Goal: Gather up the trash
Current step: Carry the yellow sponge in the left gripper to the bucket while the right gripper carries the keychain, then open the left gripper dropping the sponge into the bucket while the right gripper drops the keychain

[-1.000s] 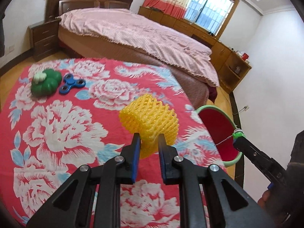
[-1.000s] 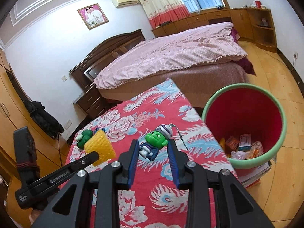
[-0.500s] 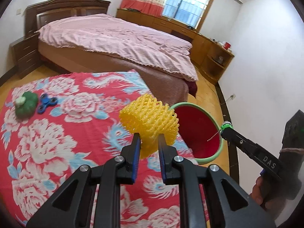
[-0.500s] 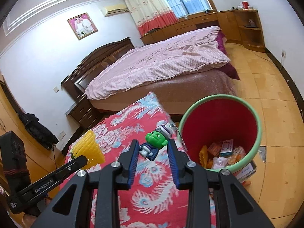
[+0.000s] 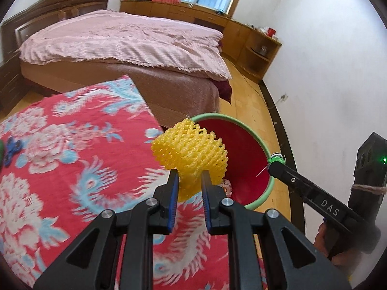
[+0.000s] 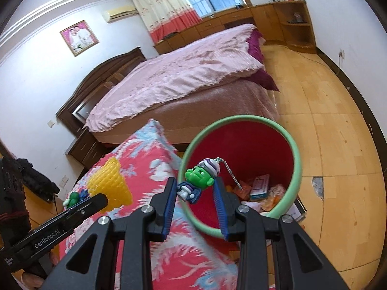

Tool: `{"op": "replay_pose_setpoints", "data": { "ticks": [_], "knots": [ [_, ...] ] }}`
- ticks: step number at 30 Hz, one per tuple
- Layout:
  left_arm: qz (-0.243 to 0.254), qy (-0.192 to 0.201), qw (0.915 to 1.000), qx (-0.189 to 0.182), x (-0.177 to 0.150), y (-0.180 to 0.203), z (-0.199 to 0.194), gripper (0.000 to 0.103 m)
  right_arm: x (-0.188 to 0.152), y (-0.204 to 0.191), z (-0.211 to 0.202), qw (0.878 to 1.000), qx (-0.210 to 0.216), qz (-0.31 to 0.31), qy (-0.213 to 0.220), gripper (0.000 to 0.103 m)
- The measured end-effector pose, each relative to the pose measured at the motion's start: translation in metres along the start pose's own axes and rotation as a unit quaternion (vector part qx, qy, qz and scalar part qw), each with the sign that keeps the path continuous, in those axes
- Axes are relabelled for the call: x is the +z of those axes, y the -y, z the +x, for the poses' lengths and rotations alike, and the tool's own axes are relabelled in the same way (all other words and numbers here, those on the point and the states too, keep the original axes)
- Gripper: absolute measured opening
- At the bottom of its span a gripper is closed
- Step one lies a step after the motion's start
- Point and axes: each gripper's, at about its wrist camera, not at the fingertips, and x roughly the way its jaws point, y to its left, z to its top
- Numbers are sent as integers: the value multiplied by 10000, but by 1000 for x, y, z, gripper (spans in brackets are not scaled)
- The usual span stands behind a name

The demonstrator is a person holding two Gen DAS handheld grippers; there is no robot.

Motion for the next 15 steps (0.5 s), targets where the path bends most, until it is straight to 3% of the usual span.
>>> {"op": "replay_pose_setpoints", "data": {
  "ticks": [12,15],
  "knots": [
    [569,-344,9978,-37,11,28,71,18,2,43,29,9991,-286,277,-124,35],
    [695,-369,9968,-107,11,32,76,28,2,49,28,9989,-316,348,-66,35]
  ]
}}
